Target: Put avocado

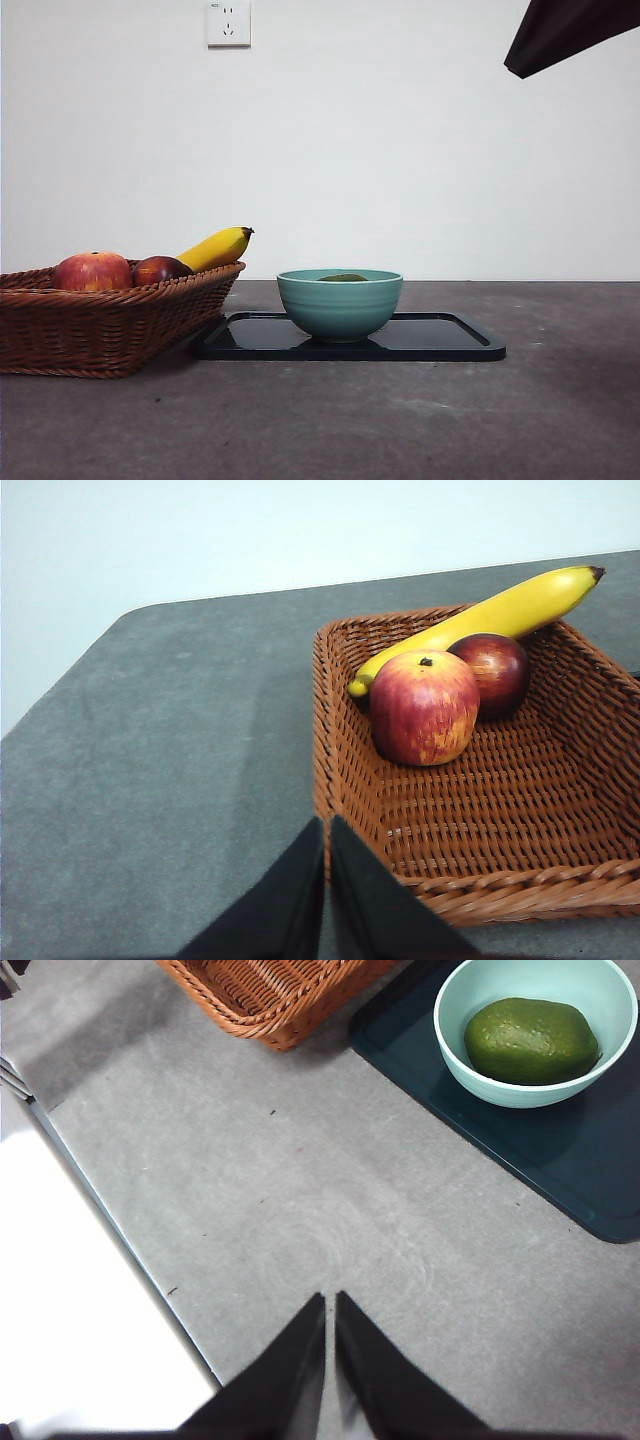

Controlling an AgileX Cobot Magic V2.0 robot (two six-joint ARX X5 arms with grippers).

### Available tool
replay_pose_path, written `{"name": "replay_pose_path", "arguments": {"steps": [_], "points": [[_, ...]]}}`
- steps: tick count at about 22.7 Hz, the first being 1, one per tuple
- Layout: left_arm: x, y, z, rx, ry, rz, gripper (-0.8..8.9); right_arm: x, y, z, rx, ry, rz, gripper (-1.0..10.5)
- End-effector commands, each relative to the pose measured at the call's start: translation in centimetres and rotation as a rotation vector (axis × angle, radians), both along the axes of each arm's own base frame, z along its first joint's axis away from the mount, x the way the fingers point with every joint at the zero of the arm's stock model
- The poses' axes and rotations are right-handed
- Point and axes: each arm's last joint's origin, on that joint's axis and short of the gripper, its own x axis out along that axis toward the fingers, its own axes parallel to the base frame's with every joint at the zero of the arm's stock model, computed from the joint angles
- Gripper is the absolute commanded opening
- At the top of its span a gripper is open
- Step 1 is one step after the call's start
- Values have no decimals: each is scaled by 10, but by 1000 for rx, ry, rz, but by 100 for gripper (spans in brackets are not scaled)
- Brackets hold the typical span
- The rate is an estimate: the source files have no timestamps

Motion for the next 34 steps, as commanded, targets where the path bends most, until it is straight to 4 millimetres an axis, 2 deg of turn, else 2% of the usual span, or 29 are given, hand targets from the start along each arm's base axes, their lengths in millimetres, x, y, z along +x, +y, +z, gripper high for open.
{"name": "replay_pose_path", "arguments": {"steps": [1,3,5,8,10,13,16,18,21,27,34], "points": [[1,0,-8,-5,27,6,9,0,2,3,8,-2,2,7],[1,0,-8,-5,27,6,9,-1,-2,6,18,-22,-17,7],[1,0,-8,-5,27,6,9,-2,-16,12,15,-110,-31,7],[1,0,-8,-5,27,6,9,-1,-46,22,101,-274,-217,7],[1,0,-8,-5,27,6,9,-4,-66,19,144,-409,-358,7],[1,0,-8,-5,27,6,9,-12,-88,-5,173,-574,-518,7],[1,0,-8,-5,27,6,9,-18,-101,-41,153,-692,-669,7],[1,0,-8,-5,27,6,9,-21,-105,-65,147,-745,-734,7],[1,0,-8,-5,27,6,9,-23,-107,-86,143,-778,-768,7],[1,0,-8,-5,27,6,9,-24,-108,-119,130,-771,-813,7],[1,0,-8,-5,27,6,9,-24,-108,-141,141,-723,-846,7]]}}
